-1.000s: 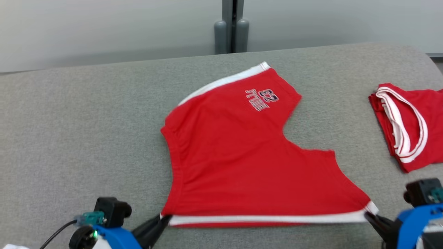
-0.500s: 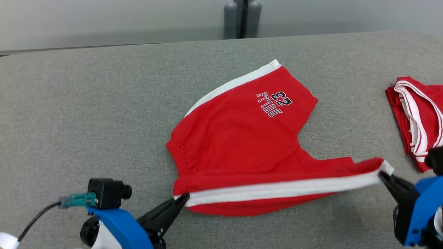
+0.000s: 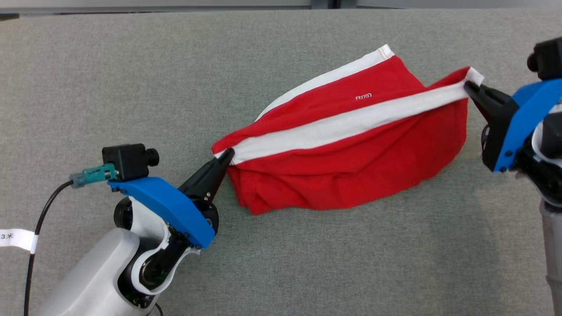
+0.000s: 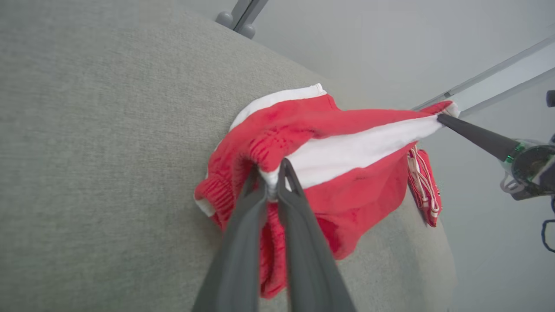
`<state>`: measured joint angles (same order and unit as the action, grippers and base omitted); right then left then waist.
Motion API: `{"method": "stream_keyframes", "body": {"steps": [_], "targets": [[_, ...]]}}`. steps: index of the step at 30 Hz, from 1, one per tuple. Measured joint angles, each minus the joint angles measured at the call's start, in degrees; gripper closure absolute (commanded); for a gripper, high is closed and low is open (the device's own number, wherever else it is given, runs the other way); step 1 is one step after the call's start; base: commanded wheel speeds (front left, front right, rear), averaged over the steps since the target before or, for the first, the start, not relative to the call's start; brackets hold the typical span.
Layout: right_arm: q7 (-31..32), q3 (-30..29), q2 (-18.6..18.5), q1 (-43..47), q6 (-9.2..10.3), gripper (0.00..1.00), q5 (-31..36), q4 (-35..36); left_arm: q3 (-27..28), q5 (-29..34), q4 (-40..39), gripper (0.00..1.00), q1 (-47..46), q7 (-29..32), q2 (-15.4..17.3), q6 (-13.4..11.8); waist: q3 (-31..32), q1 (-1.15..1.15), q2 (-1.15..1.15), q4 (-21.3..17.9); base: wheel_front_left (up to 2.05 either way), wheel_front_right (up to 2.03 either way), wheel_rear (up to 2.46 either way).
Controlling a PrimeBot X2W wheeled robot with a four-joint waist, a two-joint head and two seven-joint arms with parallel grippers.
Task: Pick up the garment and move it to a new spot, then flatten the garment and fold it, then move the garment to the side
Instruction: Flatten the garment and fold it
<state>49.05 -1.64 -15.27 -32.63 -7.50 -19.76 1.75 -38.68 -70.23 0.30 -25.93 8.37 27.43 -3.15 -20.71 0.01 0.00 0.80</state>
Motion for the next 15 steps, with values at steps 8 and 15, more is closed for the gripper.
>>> {"method": "stream_keyframes", "body": {"steps": [8, 15], "targets": [[-10.23, 5.13, -1.38, -10.82, 0.00, 1.00, 0.81, -15.50, 0.64, 0.26, 9.87, 1.00, -3.28, -3.55, -4.57, 2.71, -3.24, 0.00, 0.00, 3.09, 0.00, 0.00, 0.00], [-16.62, 6.33, -0.51, -17.08, 0.00, 1.00, 2.55, -27.53, 0.66, 1.23, 15.12, 1.00, -6.05, -6.55, -7.83, 5.24, -5.18, 0.00, 0.00, 4.64, 0.00, 0.00, 0.00]]}}
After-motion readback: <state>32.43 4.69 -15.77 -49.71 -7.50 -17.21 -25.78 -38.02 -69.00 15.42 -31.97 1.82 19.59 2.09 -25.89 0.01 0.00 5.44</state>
